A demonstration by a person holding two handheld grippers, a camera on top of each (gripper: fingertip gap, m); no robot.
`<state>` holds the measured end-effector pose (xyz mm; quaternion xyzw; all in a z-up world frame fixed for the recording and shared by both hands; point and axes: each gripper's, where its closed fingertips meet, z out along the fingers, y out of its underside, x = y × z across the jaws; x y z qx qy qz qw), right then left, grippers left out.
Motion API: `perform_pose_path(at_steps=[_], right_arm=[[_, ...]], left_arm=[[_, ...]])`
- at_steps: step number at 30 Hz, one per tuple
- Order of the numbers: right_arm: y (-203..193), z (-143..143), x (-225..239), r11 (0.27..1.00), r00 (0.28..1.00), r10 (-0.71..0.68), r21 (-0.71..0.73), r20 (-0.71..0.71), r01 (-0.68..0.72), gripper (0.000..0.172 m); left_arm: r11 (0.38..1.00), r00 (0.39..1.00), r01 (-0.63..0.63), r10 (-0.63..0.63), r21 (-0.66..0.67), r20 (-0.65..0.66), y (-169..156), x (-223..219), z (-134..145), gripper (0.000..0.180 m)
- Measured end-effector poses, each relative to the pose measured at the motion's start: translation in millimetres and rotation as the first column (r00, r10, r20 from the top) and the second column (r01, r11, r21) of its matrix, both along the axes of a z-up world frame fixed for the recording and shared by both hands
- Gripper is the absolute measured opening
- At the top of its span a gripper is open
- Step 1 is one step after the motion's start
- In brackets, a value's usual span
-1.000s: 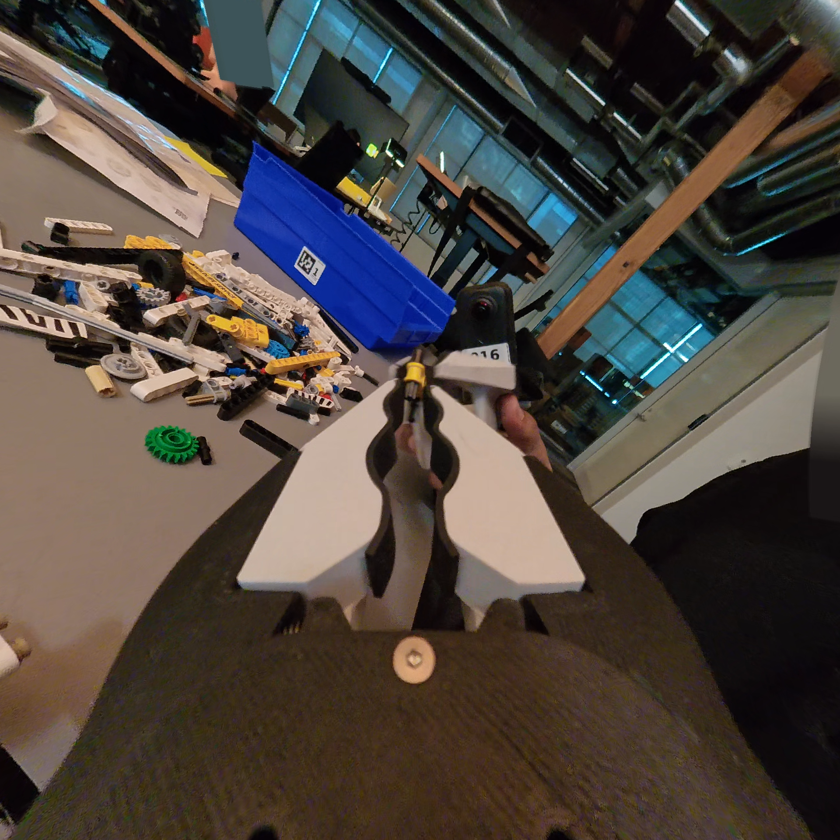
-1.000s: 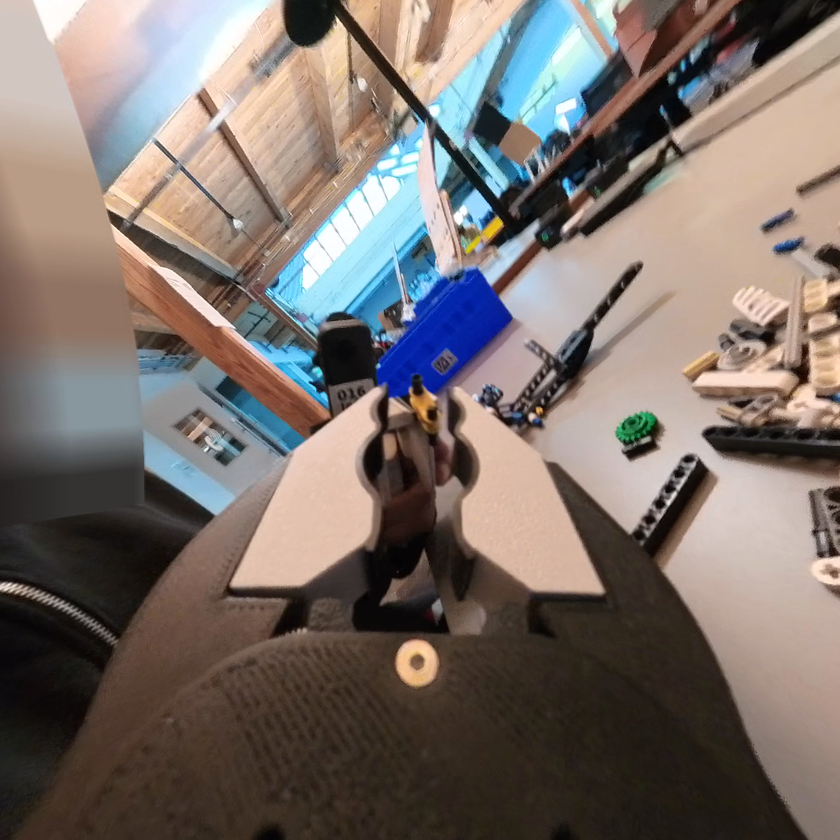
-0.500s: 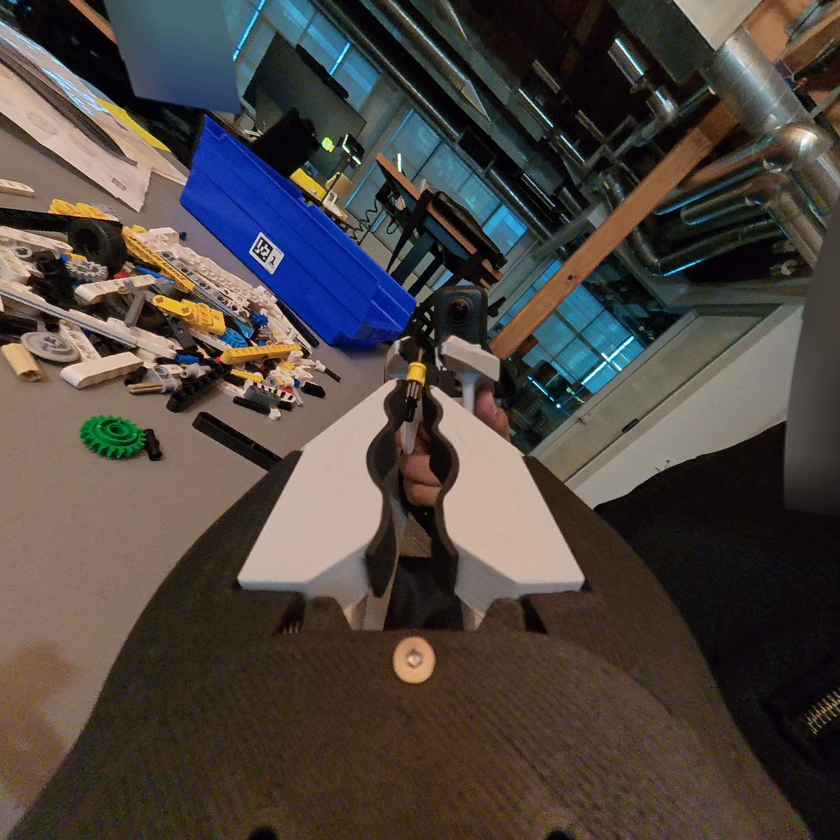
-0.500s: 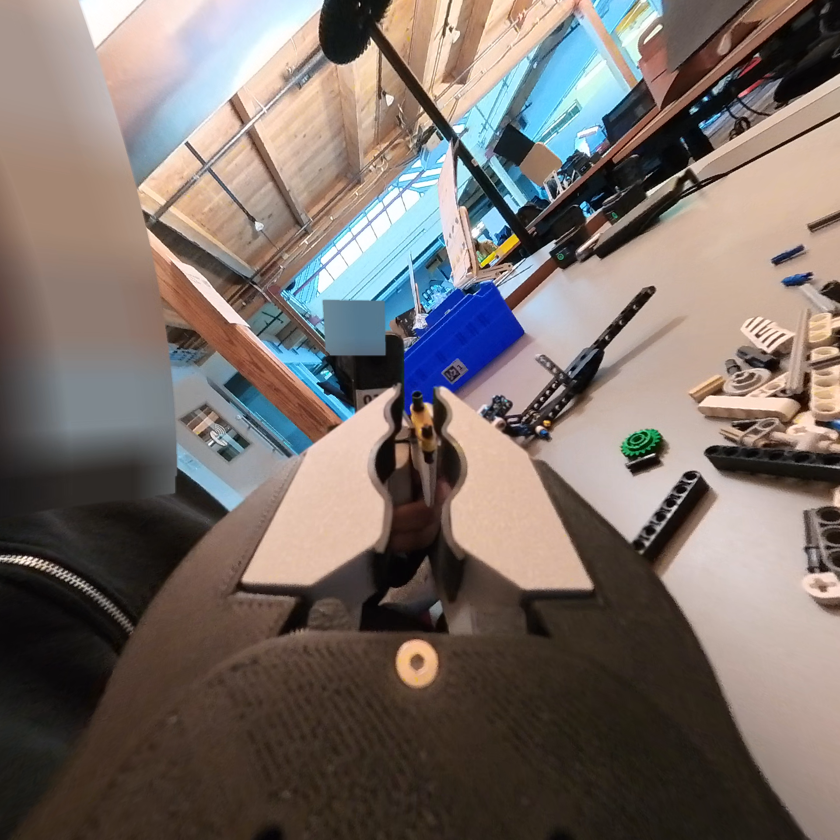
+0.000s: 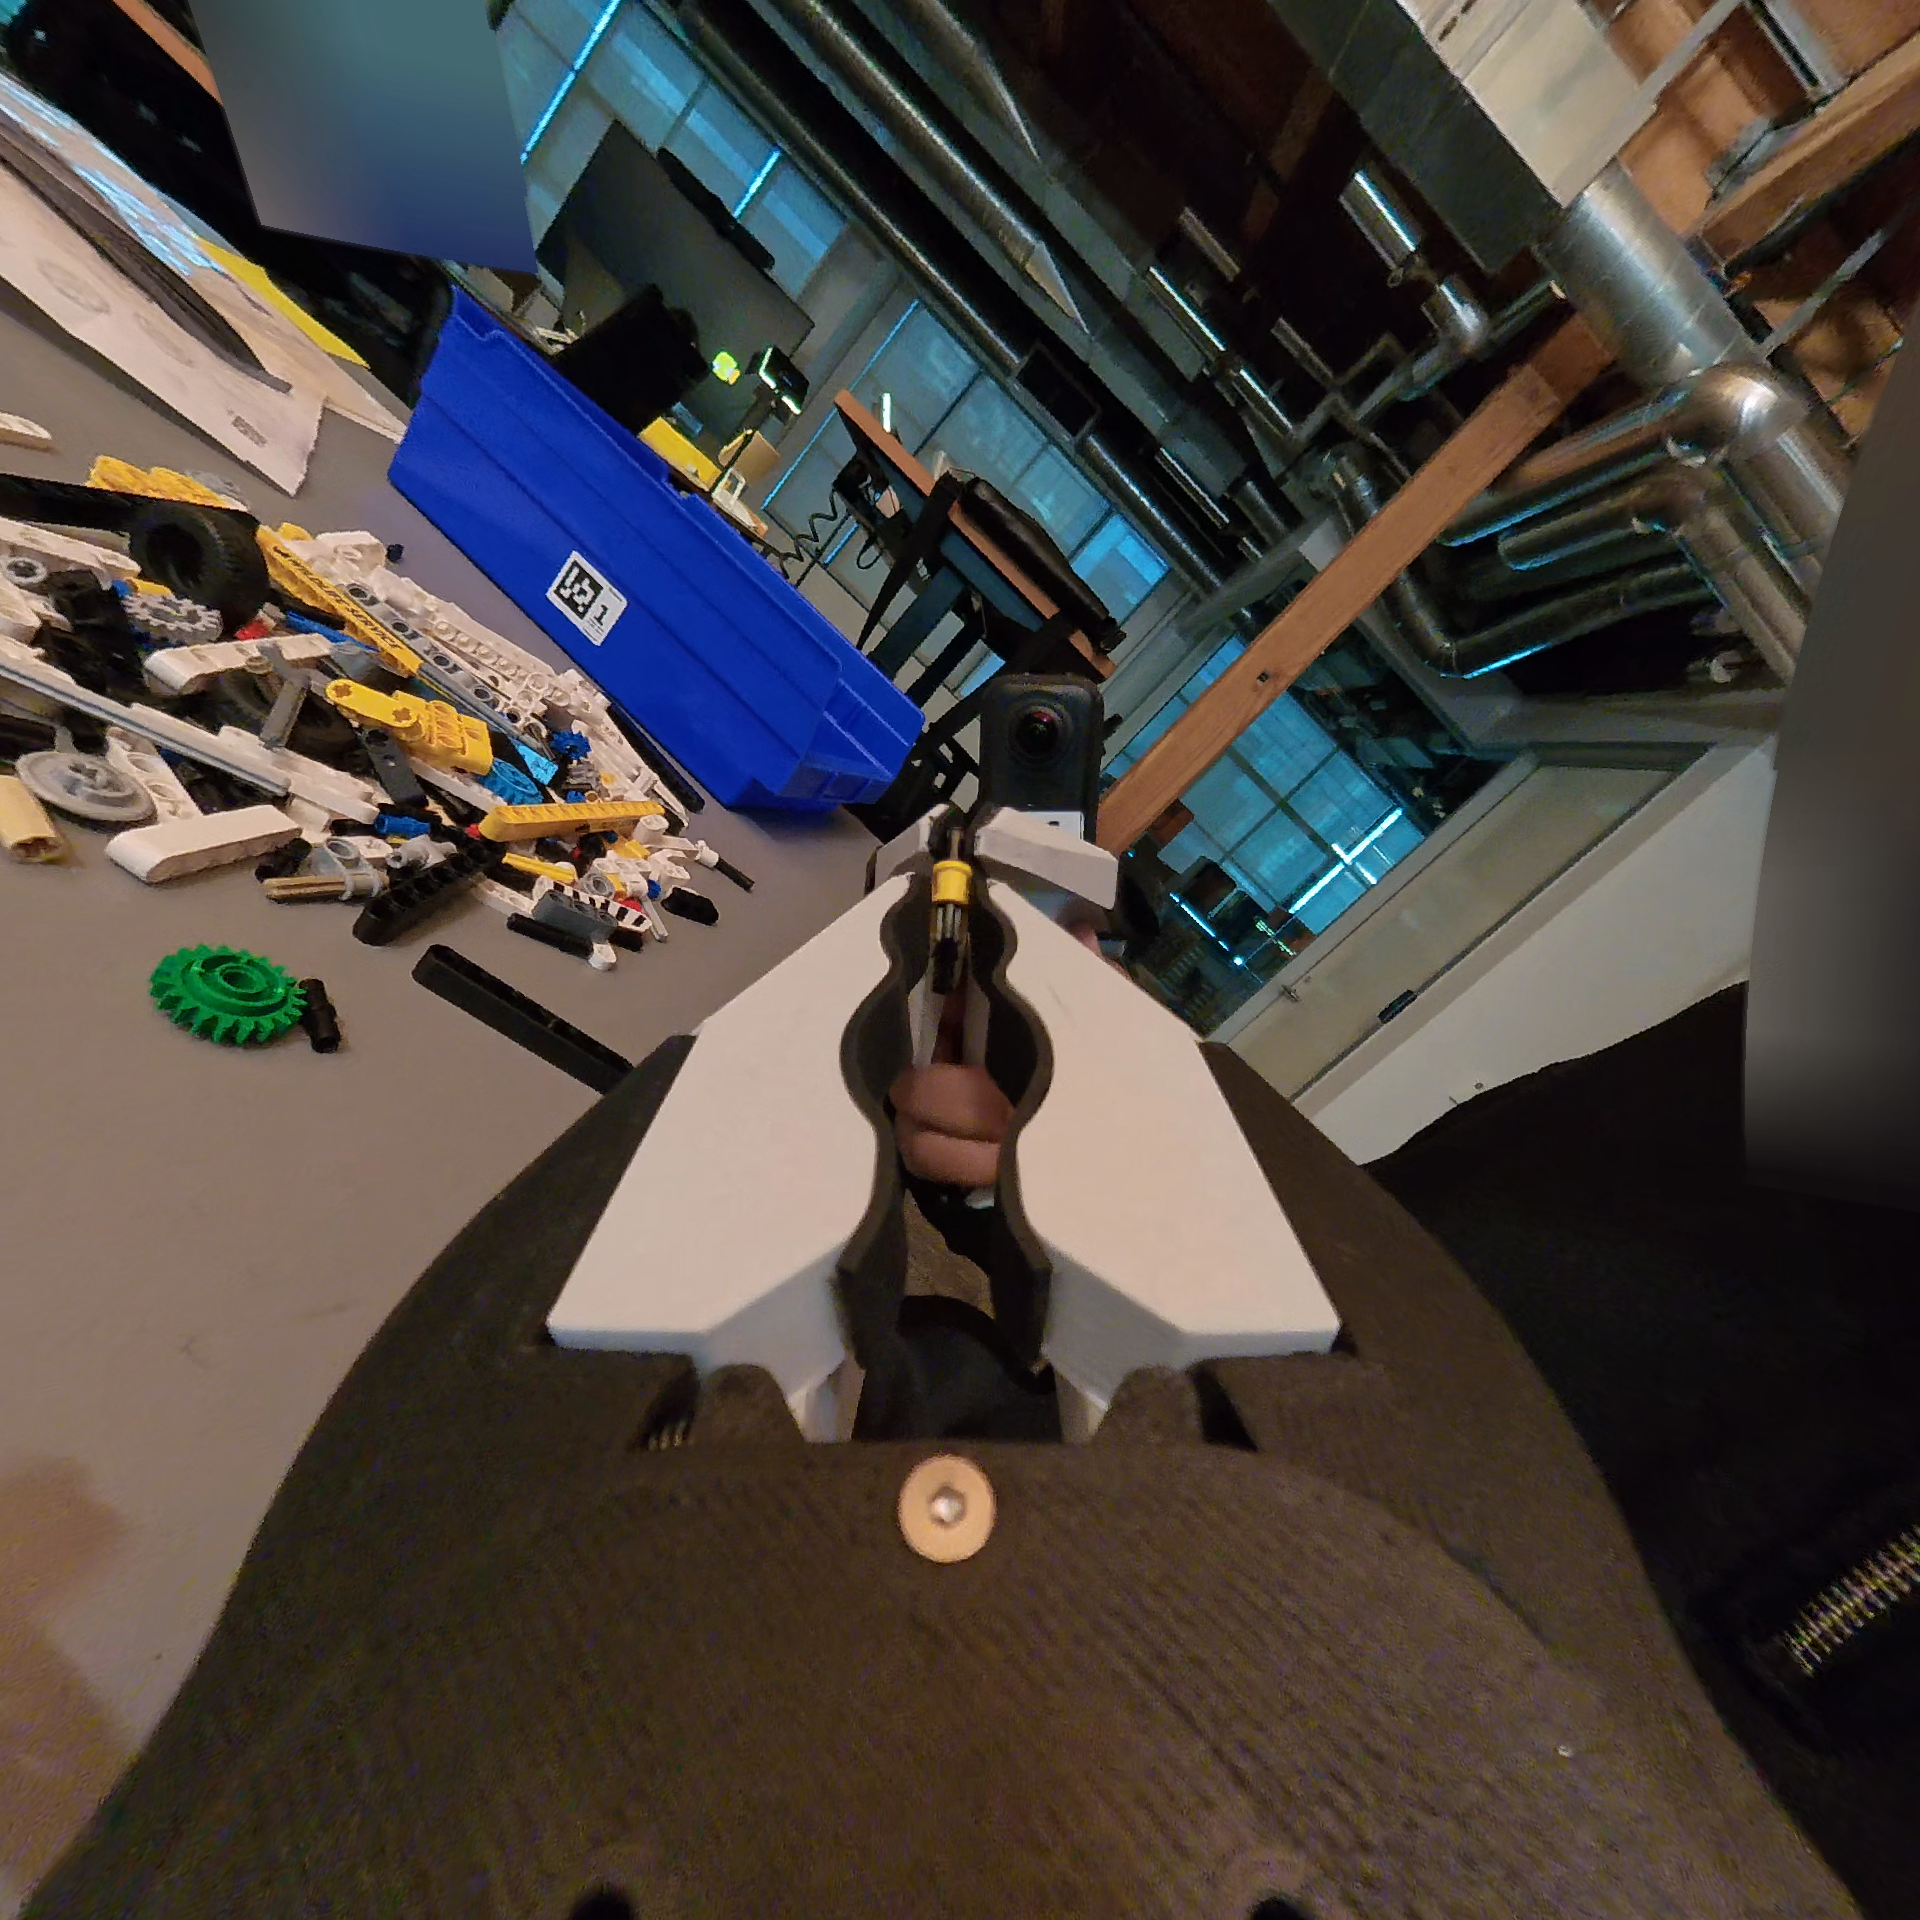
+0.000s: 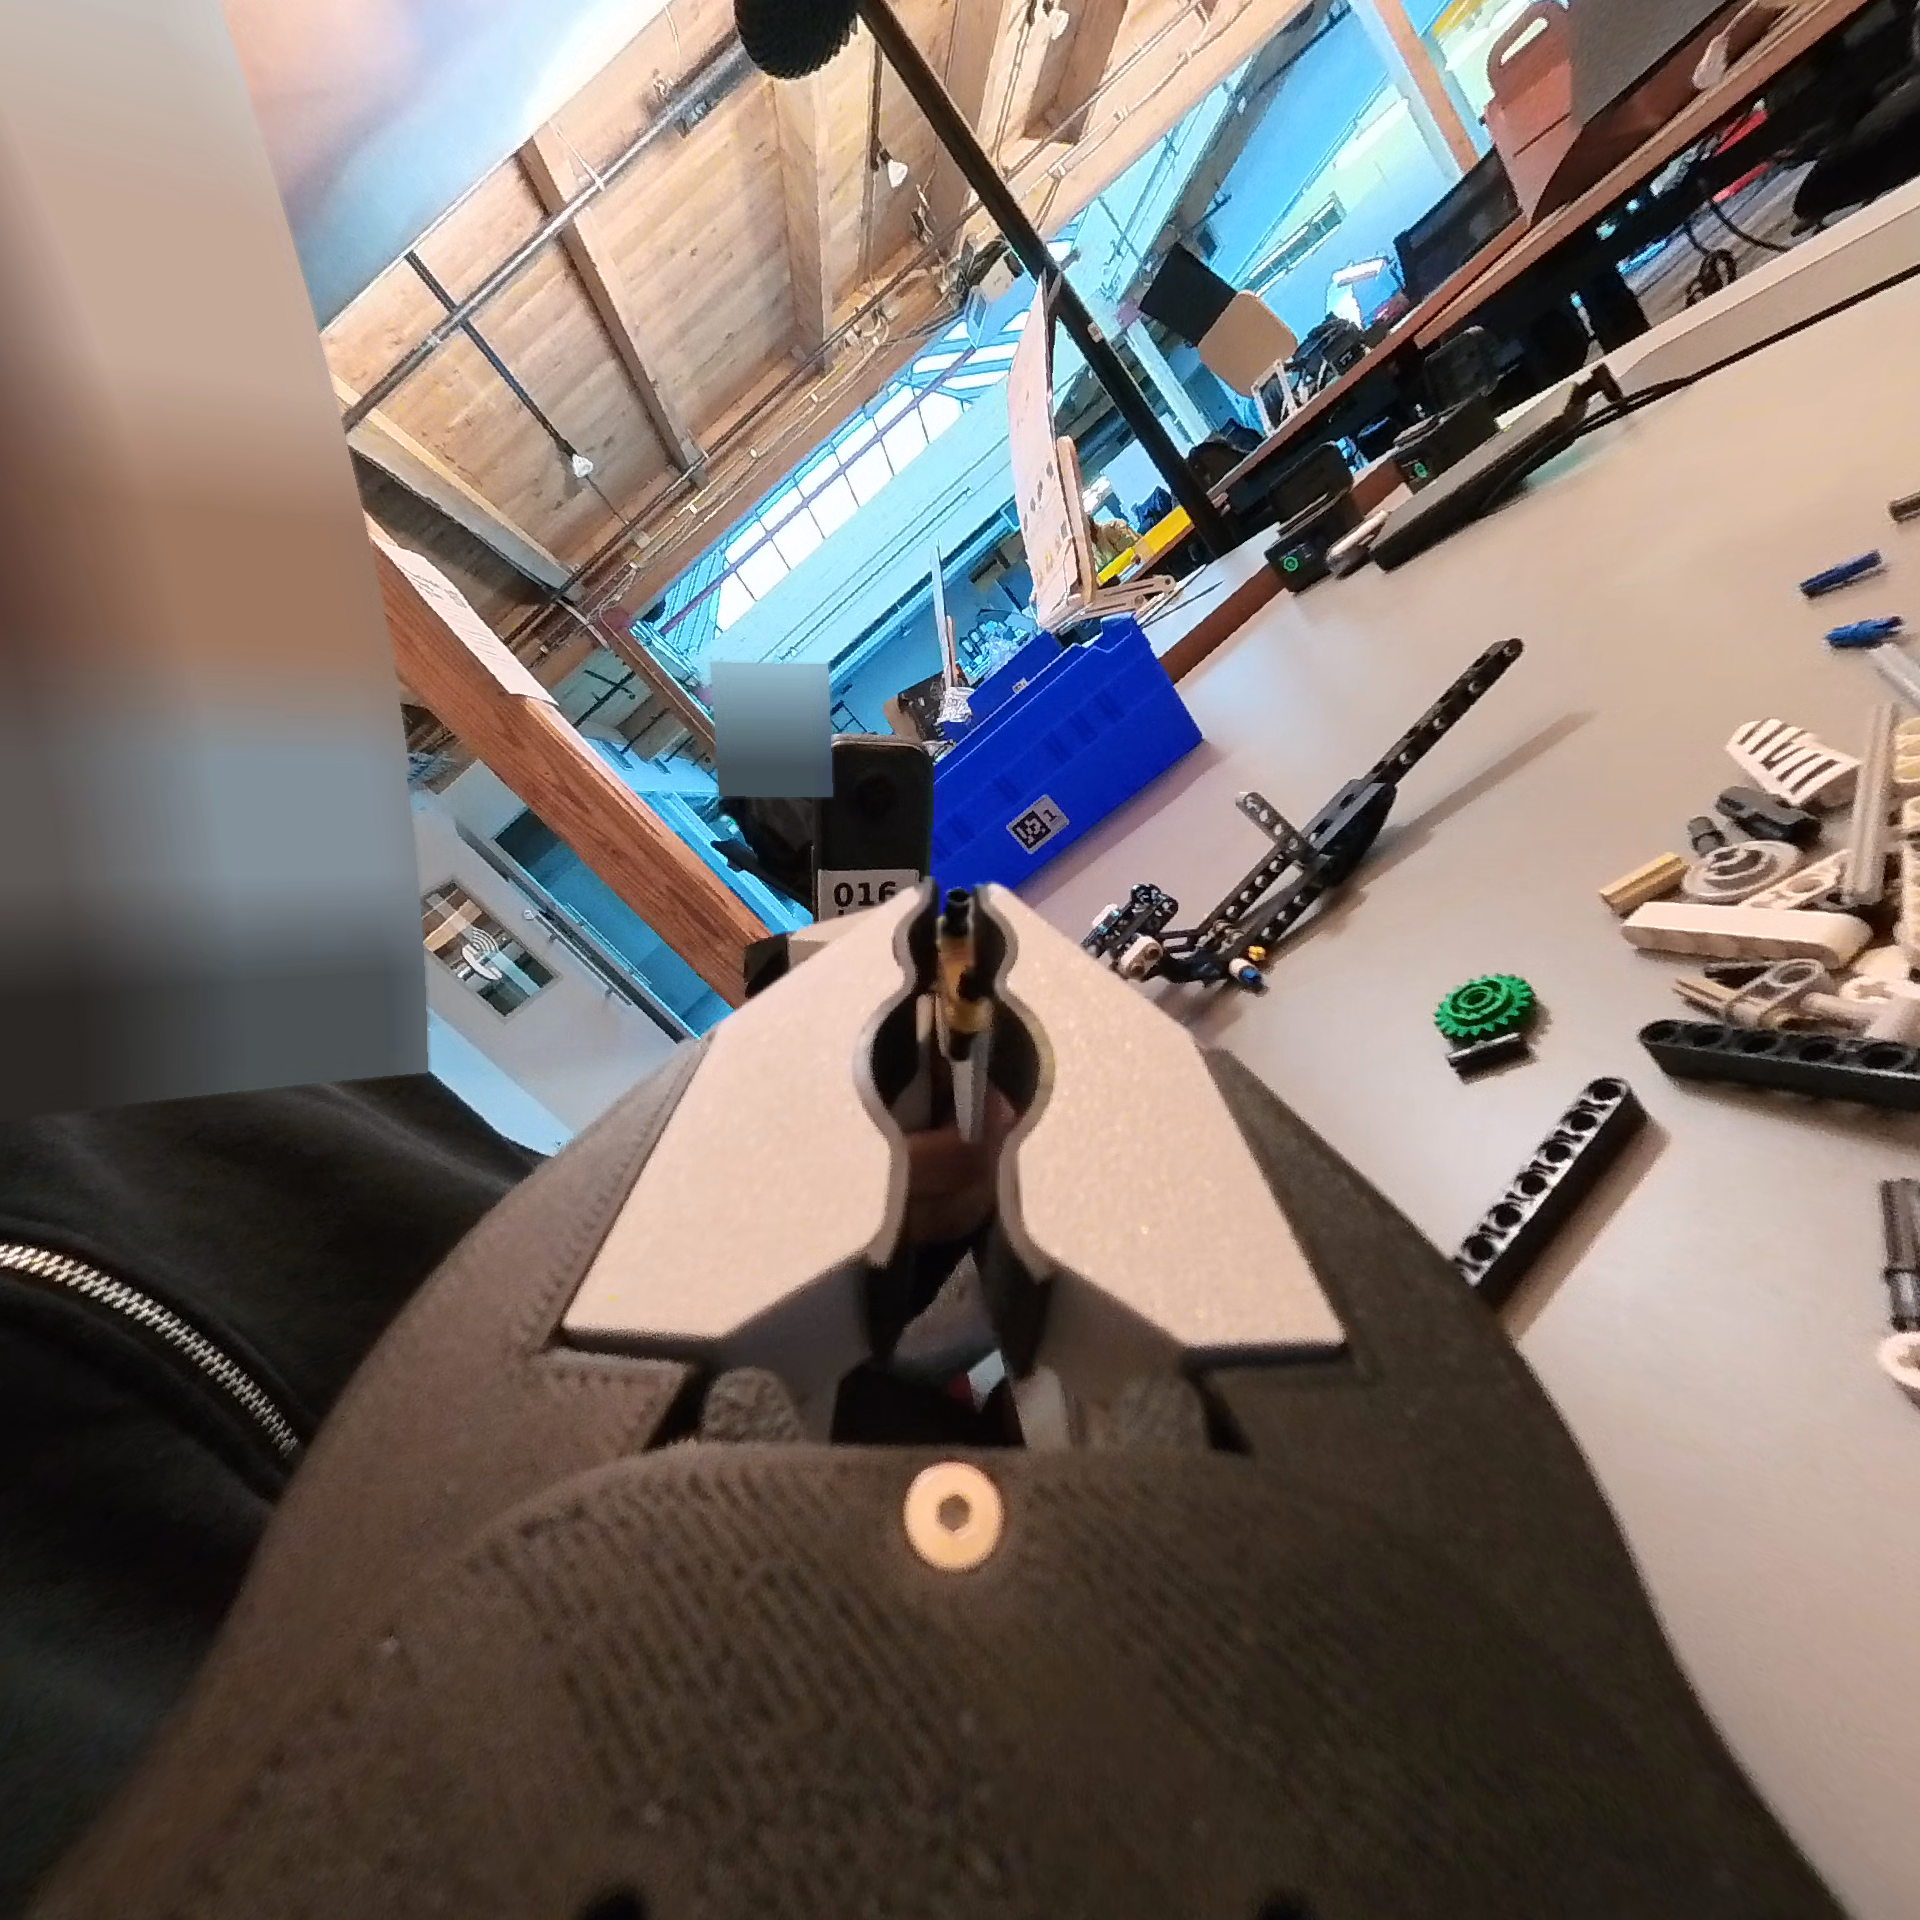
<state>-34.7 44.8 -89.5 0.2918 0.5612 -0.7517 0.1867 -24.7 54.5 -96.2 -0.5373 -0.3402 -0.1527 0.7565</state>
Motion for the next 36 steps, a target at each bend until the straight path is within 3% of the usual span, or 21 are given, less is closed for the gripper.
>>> perform_pose_path(at_steps=[7, 14, 16, 17, 19, 21, 24, 28, 30, 33, 36], right_arm=[[-2.4, -1.0, 1.0, 1.000, 1.000, 0.004, 0.008, -0.008, -0.004, 0.002], [9.6, 7.4, -13.1, 0.990, 0.992, -0.083, -0.110, 0.092, 0.093, 0.000], [58.5, 30.7, -40.5, 0.914, 0.960, -0.211, -0.312, 0.184, 0.260, 0.000], [86.5, 39.1, -51.9, 0.882, 0.946, -0.267, -0.349, 0.186, 0.318, 0.000], [108.6, 37.6, -63.2, 0.890, 0.914, -0.397, -0.207, 0.086, 0.407, 0.000], [100.3, 28.6, -64.8, 0.916, 0.917, -0.397, -0.048, 0.030, 0.398, 0.000], [81.5, 6.1, -76.8, 0.914, 0.923, -0.384, 0.149, 0.012, 0.378, 0.001], [70.8, -26.3, -112.5, 0.837, 0.902, -0.431, 0.362, -0.029, 0.411, 0.002], [72.0, -48.4, -127.6, 0.770, 0.886, -0.462, 0.480, -0.036, 0.421, 0.010], [74.7, -57.6, -131.4, 0.714, 0.871, -0.484, 0.537, -0.084, 0.448, 0.032], [73.1, -41.6, -118.9, 0.720, 0.863, -0.478, 0.489, -0.163, 0.492, 0.036]], left_arm=[[1.000, 0.999, 0.002, -0.003, 0.023, 0.032, -1.0, -1.4, -0.4, 0.004], [0.999, 0.996, -0.037, 0.034, 0.033, 0.078, 5.4, -4.4, -0.1, 0.006], [0.999, 0.996, -0.025, 0.028, -0.043, 0.080, 6.8, 0.4, -13.4, 0.005], [0.999, 0.996, -0.045, 0.045, -0.003, 0.079, 1.8, 1.4, -8.5, 0.004], [0.995, 0.991, -0.073, 0.065, 0.069, 0.116, -8.7, -0.3, -3.9, 0.004], [0.989, 0.988, -0.069, 0.050, 0.127, 0.145, -14.7, -2.2, 0.5, 0.004], [0.993, 0.992, -0.082, 0.073, 0.086, 0.107, -15.9, -4.3, -0.8, 0.004], [0.991, 0.991, -0.102, 0.093, 0.091, 0.091, -17.1, -4.3, -0.7, 0.004], [0.990, 0.990, -0.110, 0.103, 0.083, 0.093, -17.7, -5.1, -1.9, 0.004], [0.989, 0.988, -0.123, 0.115, 0.079, 0.099, -18.9, -6.6, -3.0, 0.004], [0.986, 0.985, -0.132, 0.120, 0.099, 0.122, -21.9, -9.6, -3.2, 0.005]])
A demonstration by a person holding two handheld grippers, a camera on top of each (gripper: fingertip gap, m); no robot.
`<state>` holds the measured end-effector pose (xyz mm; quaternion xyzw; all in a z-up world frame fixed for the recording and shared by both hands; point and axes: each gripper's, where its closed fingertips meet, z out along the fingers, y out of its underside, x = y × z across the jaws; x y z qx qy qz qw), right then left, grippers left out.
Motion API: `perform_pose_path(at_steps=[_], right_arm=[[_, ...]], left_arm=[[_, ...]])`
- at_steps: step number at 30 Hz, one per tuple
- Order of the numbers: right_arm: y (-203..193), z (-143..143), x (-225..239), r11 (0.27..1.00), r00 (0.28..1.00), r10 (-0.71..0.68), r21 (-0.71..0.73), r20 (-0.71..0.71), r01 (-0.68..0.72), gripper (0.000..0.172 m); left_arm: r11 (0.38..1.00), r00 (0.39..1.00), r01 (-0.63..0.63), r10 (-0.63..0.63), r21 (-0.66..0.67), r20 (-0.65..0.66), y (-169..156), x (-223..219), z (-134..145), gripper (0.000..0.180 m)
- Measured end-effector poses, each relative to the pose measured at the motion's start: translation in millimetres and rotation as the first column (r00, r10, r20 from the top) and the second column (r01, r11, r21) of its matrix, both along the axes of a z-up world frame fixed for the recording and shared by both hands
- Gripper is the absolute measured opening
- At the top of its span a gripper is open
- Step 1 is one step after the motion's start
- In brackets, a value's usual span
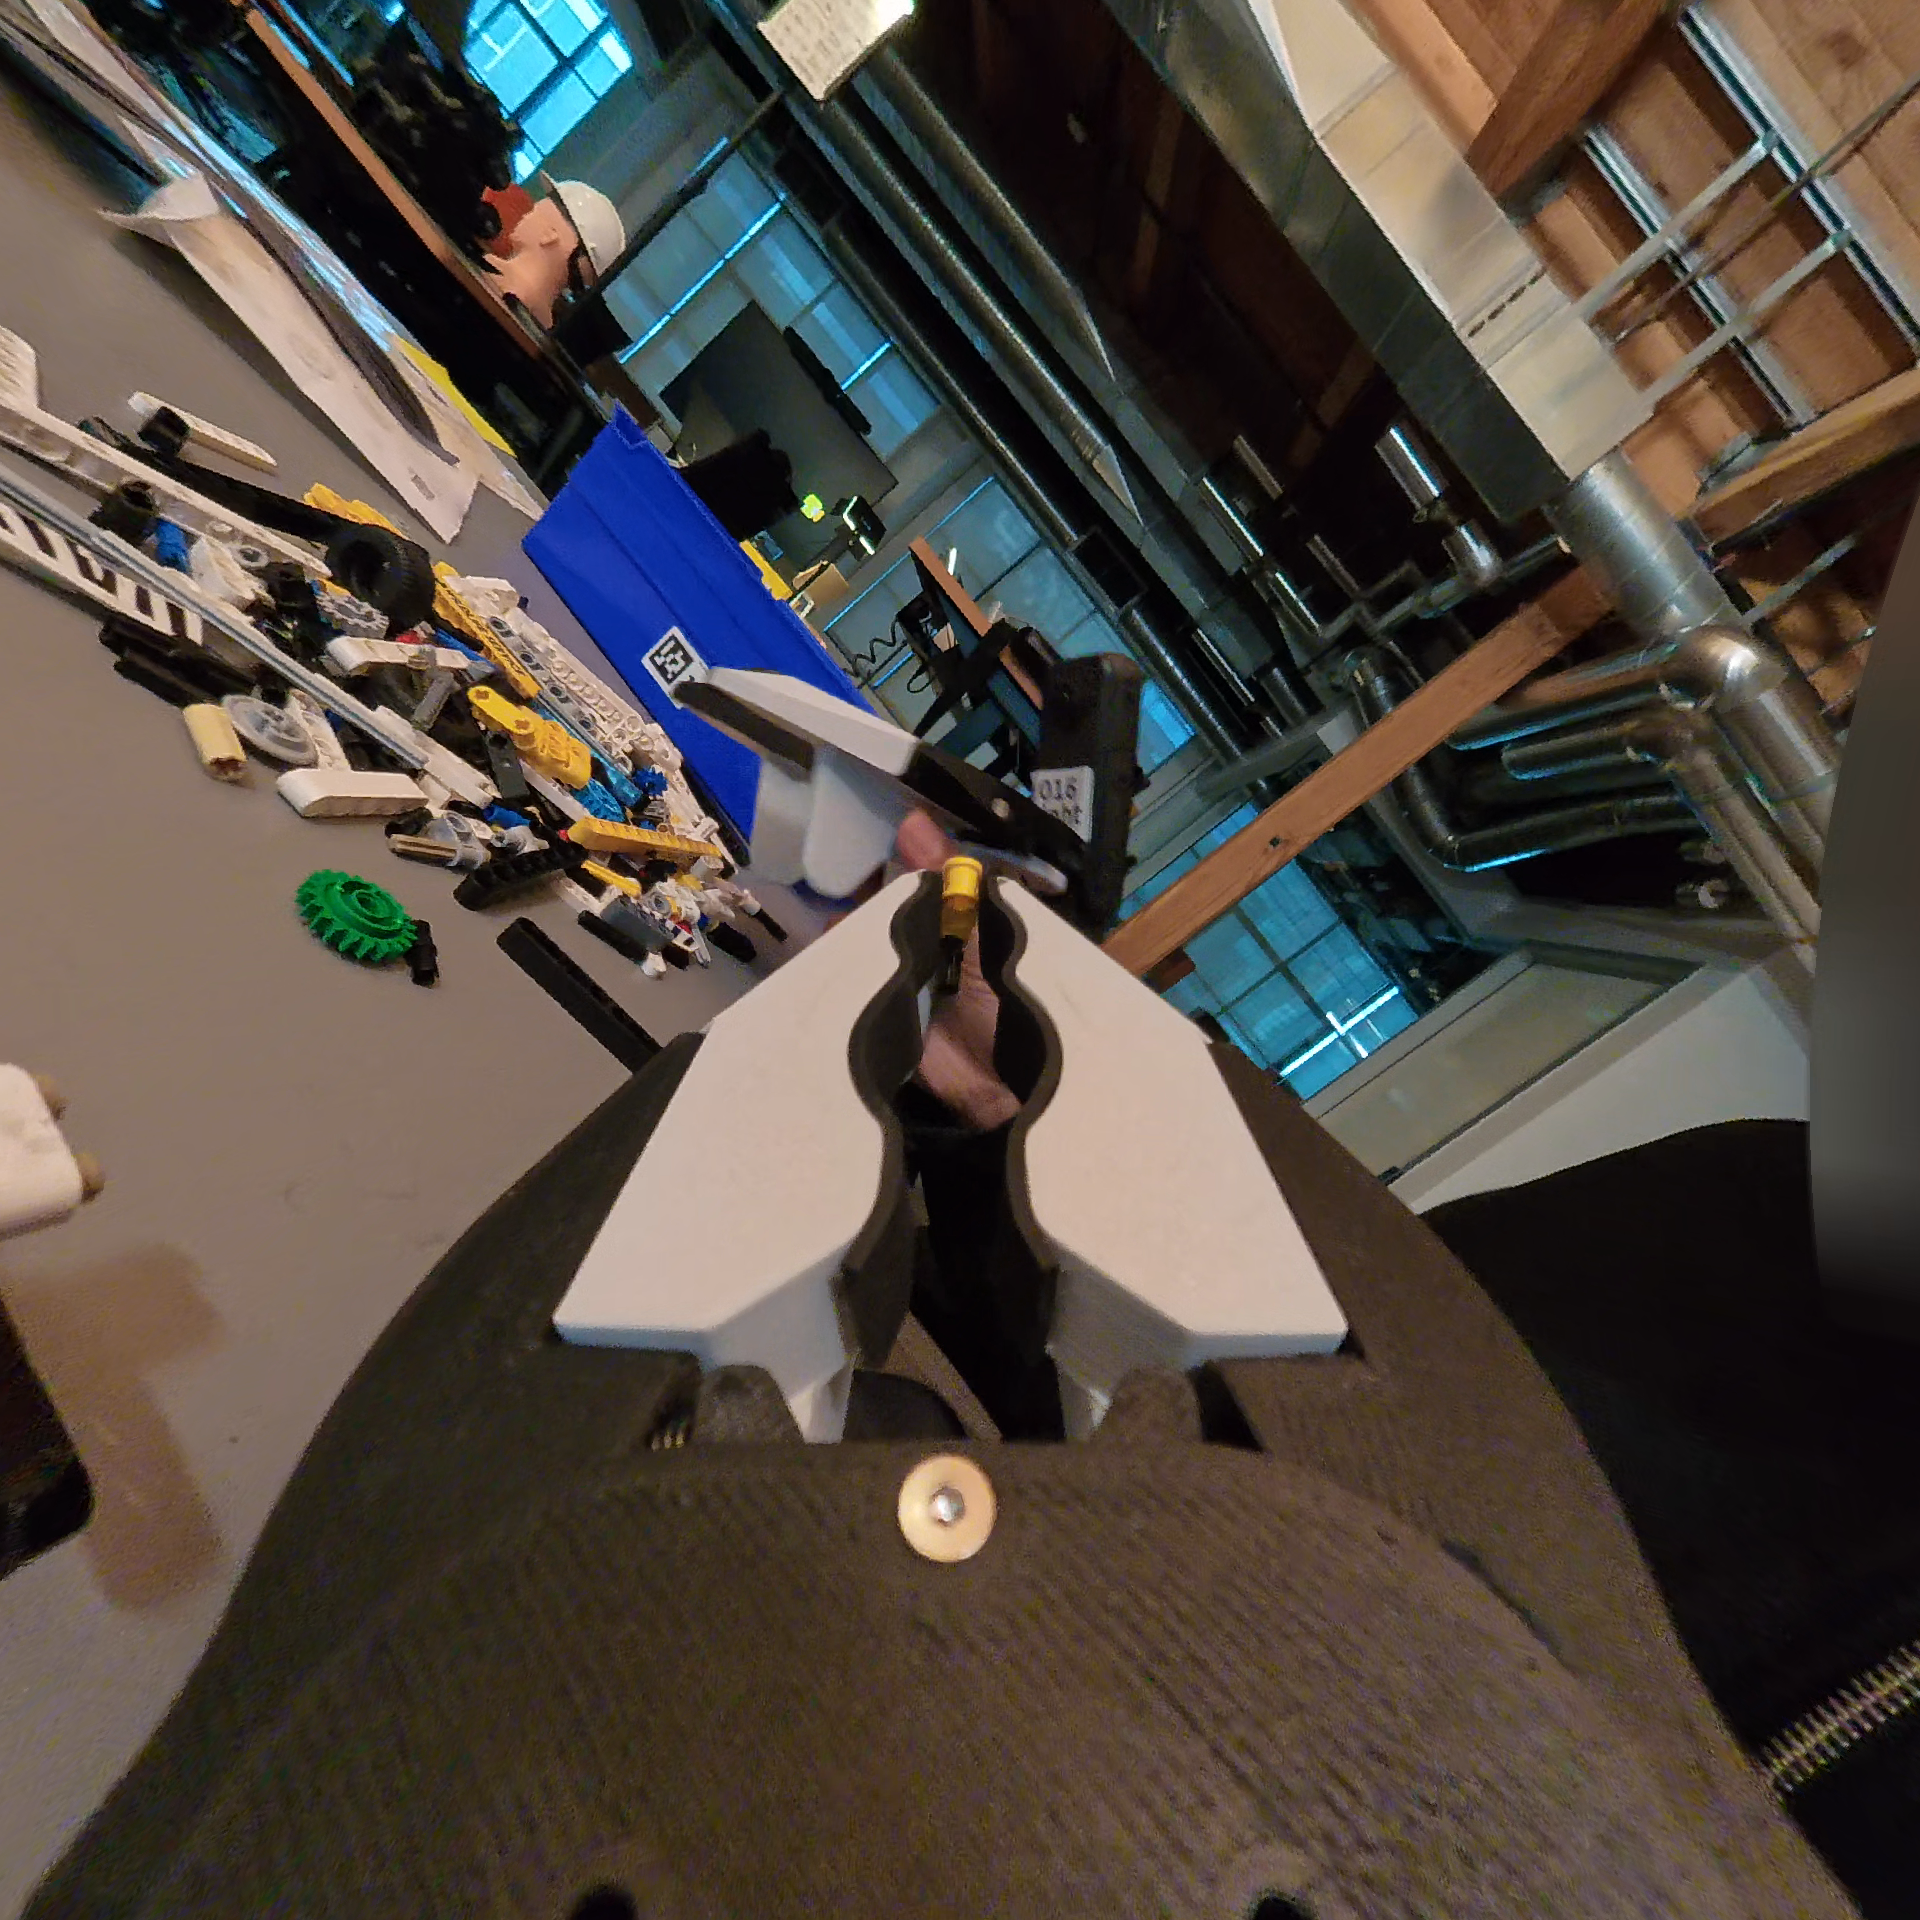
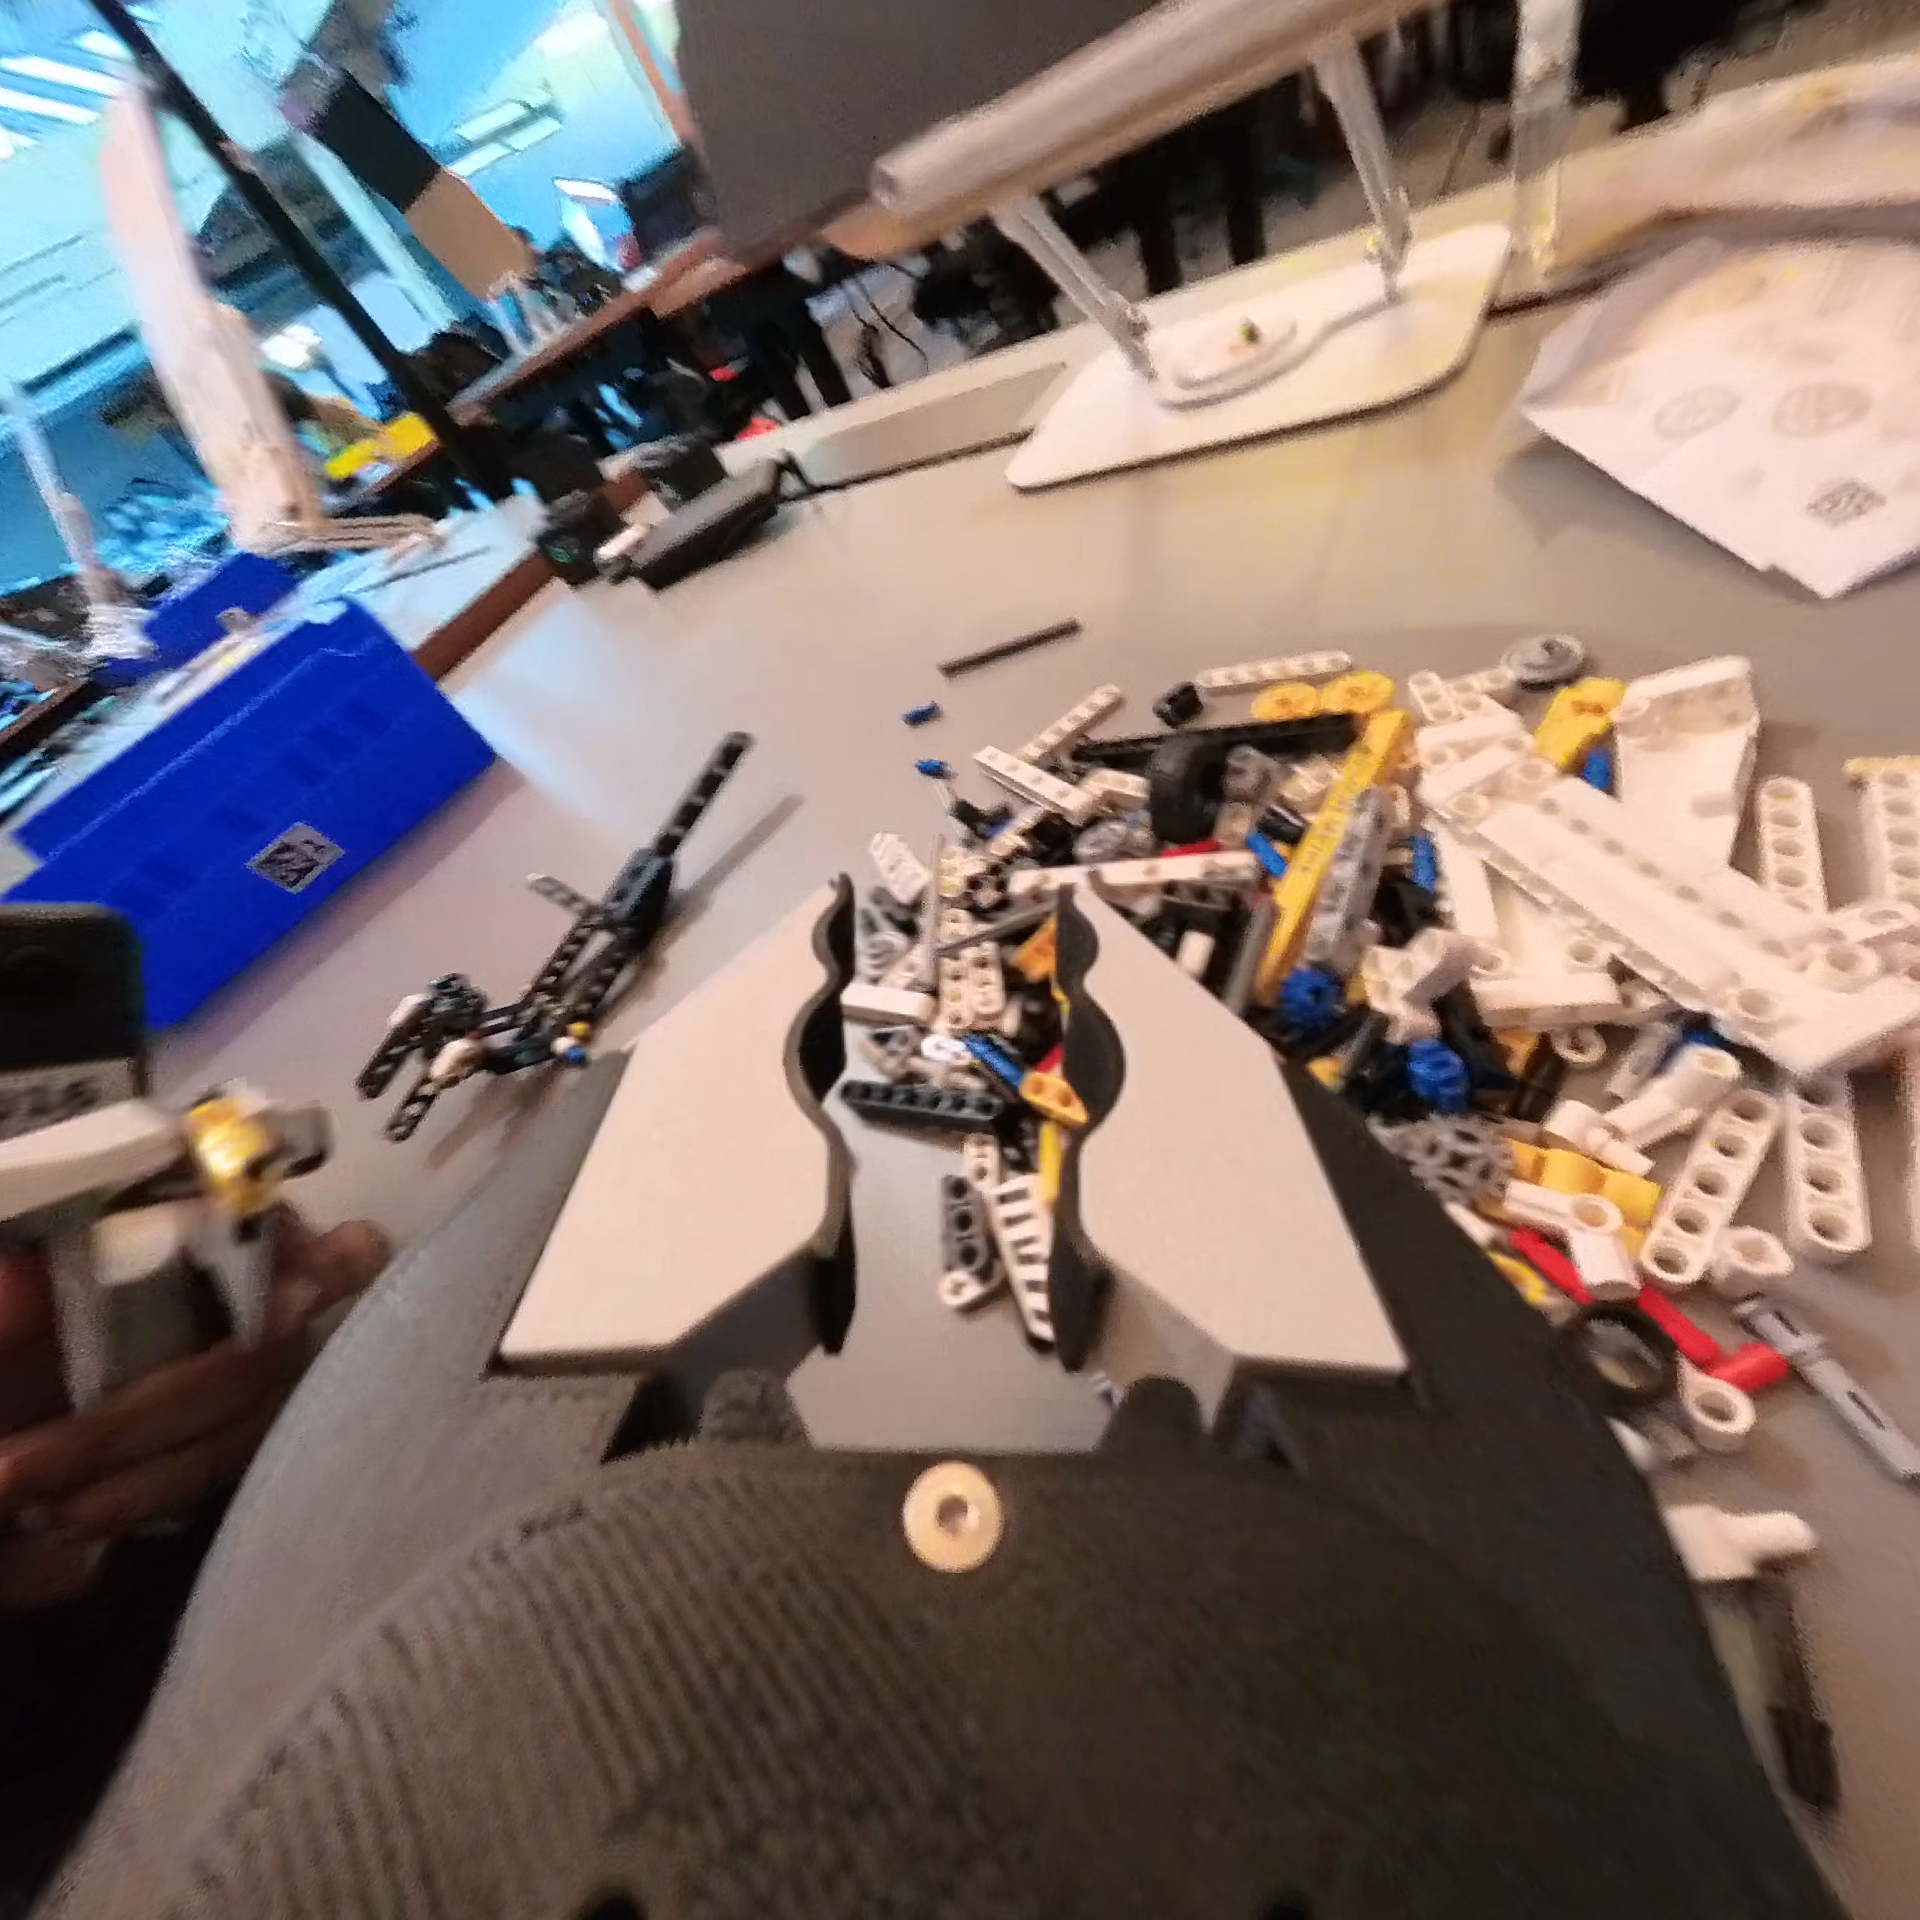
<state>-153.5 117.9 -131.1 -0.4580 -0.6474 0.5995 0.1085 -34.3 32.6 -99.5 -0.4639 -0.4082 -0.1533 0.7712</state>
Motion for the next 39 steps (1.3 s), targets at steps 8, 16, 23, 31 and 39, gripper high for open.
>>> perform_pose_path(at_steps=[8, 16, 23, 31, 39], right_arm=[[-65.9, 47.2, 97.5, 0.855, 0.919, 0.388, -0.344, -0.072, -0.388, 0.030], [-93.0, 29.2, 123.4, 0.765, 0.869, 0.494, -0.485, 0.018, -0.424, 0.028], [-97.7, 30.9, 123.5, 0.748, 0.861, 0.509, -0.500, 0.009, -0.437, 0.001], [-96.3, 27.3, 131.8, 0.781, 0.835, 0.550, -0.354, 0.001, -0.514, 0.001], [-98.4, 31.7, 127.7, 0.760, 0.844, 0.537, -0.430, -0.007, -0.487, 0.003]], left_arm=[[0.999, 0.999, -0.016, 0.016, 0.032, 0.029, -2.9, -5.6, 0.3, 0.004], [0.981, 0.997, -0.047, 0.034, 0.186, 0.073, -15.9, -9.4, 8.4, 0.005], [0.974, 0.999, -0.019, 0.008, 0.225, 0.049, -12.8, -2.8, 13.3, 0.004], [0.996, 0.999, 0.033, -0.032, 0.085, -0.016, -0.8, 4.7, 10.0, 0.005], [0.995, 0.999, 0.048, -0.049, 0.091, 0.002, 1.1, 4.5, 8.4, 0.005]])
